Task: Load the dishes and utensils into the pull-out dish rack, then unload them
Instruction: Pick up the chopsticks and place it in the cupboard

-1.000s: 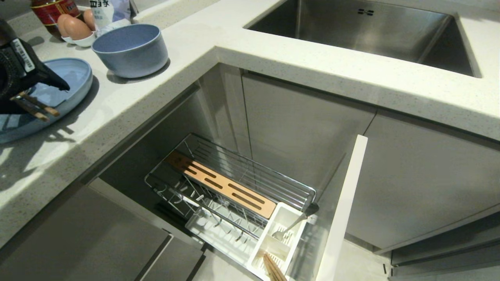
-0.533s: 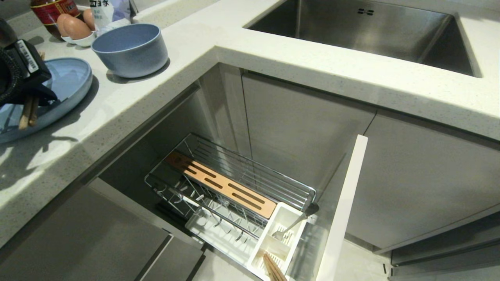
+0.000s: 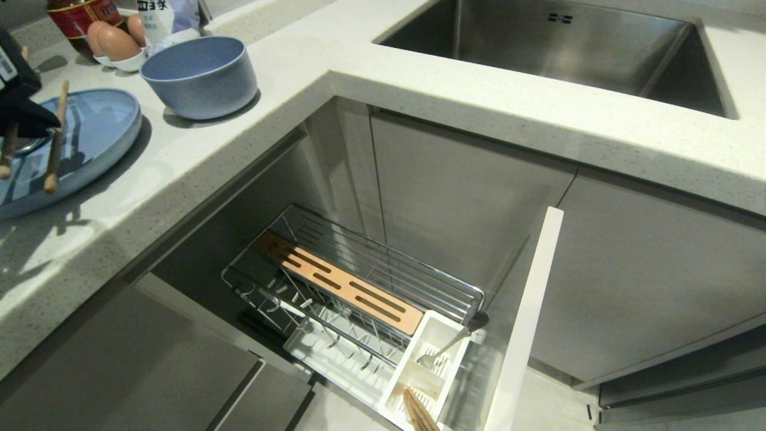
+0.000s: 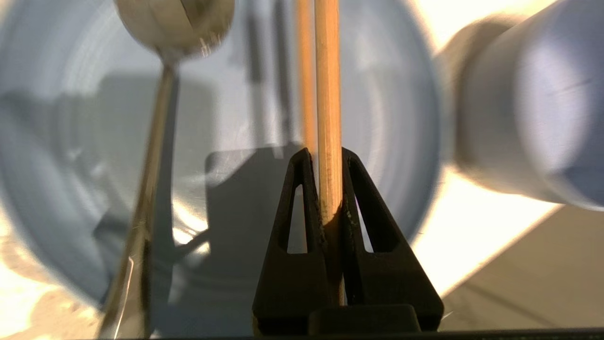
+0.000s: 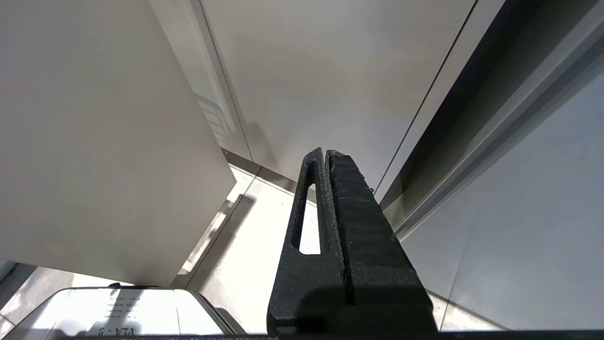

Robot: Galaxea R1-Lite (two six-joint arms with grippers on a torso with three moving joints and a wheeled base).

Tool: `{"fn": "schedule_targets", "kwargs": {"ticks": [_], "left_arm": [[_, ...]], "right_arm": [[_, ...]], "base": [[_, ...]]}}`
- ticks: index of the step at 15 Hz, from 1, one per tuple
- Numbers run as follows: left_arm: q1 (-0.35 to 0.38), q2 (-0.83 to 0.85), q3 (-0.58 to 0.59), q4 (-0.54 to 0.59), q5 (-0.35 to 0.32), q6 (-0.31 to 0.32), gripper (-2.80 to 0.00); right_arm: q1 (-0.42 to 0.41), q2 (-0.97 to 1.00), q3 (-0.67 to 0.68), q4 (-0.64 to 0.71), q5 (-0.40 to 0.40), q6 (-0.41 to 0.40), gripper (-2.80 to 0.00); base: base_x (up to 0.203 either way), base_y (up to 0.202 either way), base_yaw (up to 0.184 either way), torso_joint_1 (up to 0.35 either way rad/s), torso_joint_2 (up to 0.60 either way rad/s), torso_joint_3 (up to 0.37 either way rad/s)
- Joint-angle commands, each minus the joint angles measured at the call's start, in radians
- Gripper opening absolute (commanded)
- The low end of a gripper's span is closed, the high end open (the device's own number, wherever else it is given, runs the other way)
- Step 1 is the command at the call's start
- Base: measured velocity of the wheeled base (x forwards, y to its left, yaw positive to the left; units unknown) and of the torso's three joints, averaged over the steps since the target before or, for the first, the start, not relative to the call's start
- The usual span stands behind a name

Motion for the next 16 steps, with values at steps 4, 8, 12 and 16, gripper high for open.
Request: {"fn": "schedule_targets", "kwargs": {"ticks": [4, 8, 12, 16], "left_arm": [[-0.124, -0.139, 0.000, -0.062, -0.007, -0.014, -2.80], [-0.472, -0.212, 0.050, -0.061, -0.012, -0.019, -2.80], [-0.639, -0.192, 0.127, 0.012, -0.161, 0.005, -2.80], [-0.739, -0.104, 0.131, 0.234, -0.187, 0.056, -2.80]], "right_arm": [[0.000, 0.000, 0.000, 0.000, 0.001, 0.000, -2.80], [0.000, 0.000, 0.000, 0.000, 0.001, 0.000, -2.80], [0.000, 0.000, 0.000, 0.000, 0.001, 0.000, -2.80], [0.000, 0.000, 0.000, 0.000, 0.001, 0.000, -2.80]], "base": [[0.000, 0.000, 0.000, 0.000, 0.00, 0.000], [0.000, 0.000, 0.000, 0.000, 0.00, 0.000], [0.000, 0.000, 0.000, 0.000, 0.00, 0.000], [0.000, 0.000, 0.000, 0.000, 0.00, 0.000]]}}
